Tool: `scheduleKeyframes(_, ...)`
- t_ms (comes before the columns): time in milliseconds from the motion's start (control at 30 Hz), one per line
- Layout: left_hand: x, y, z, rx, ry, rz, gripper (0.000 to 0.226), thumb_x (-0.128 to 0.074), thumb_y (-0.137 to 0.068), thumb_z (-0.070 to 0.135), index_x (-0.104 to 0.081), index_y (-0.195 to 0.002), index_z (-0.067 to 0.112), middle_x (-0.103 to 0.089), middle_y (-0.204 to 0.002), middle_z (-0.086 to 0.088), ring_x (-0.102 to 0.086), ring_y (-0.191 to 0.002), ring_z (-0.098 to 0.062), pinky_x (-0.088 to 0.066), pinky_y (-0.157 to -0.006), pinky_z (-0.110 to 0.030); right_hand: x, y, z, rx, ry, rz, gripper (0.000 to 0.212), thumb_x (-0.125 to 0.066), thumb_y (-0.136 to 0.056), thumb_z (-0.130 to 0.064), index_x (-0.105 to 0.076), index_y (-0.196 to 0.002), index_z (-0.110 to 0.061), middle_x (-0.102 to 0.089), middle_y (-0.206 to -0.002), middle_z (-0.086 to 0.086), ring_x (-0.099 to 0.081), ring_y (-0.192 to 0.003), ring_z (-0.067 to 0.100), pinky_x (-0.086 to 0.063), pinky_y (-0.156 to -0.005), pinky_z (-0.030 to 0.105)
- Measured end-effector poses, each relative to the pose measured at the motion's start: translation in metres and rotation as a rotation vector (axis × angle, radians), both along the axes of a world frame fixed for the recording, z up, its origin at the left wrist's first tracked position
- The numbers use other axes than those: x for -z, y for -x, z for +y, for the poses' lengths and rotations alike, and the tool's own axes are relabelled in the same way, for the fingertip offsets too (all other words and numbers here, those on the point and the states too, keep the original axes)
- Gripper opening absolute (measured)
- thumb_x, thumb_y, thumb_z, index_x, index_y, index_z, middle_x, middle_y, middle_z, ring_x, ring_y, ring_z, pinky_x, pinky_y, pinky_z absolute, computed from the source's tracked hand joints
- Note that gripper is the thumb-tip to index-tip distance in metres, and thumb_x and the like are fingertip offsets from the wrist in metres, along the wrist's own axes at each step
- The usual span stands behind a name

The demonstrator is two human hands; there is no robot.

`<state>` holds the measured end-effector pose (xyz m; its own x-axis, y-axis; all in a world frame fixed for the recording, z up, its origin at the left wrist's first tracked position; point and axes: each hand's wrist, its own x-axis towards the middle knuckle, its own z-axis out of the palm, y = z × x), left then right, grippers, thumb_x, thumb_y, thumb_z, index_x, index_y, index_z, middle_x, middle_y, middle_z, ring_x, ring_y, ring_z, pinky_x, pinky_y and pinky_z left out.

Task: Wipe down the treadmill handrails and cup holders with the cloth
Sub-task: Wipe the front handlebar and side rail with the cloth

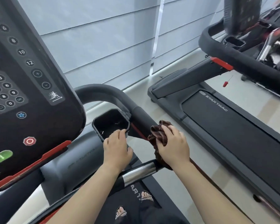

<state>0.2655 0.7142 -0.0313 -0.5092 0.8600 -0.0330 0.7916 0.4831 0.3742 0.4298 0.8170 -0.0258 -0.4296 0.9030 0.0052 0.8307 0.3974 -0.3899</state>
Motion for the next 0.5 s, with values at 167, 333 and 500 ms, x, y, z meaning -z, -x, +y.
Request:
scheduleKeyframes(167, -0.008, -0.004, 0.002, 0.198, -0.088, -0.016, 0.058, -0.058, -0.080, 0.017, -0.041, -0.134, 0.007, -0.040, -0.138, -0.010, -0.033, -0.131, -0.026, -0.033, -0.108, -0.041, -0.003, 0.002, -0.008, 0.064, -0.002, -0.002, 0.050, -0.056, -0.084, -0.039, -0.047, -0.132, -0.028, -0.047, -0.137, -0.001, -0.043, -0.117, 0.030, -0.044, -0.092, 0.043)
scheduleKeyframes(333, -0.018, -0.025, 0.001, 0.418, -0.107, -0.043, 0.052, -0.055, -0.083, 0.019, -0.042, -0.134, 0.012, -0.040, -0.139, -0.006, -0.034, -0.129, -0.023, -0.032, -0.108, -0.037, -0.002, -0.044, -0.037, 0.138, -0.029, 0.021, 0.049, -0.061, -0.081, -0.035, -0.051, -0.129, -0.028, -0.049, -0.134, -0.001, -0.043, -0.118, 0.030, -0.044, -0.092, 0.044)
scheduleKeyframes(500, -0.019, -0.076, 0.004, 0.556, -0.125, -0.081, 0.052, -0.053, -0.085, 0.017, -0.041, -0.136, 0.013, -0.039, -0.142, -0.003, -0.031, -0.132, -0.021, -0.027, -0.109, -0.030, 0.001, -0.117, -0.069, 0.171, -0.070, -0.014, 0.050, -0.065, -0.078, -0.033, -0.054, -0.126, -0.028, -0.054, -0.132, 0.000, -0.048, -0.116, 0.030, -0.048, -0.090, 0.043)
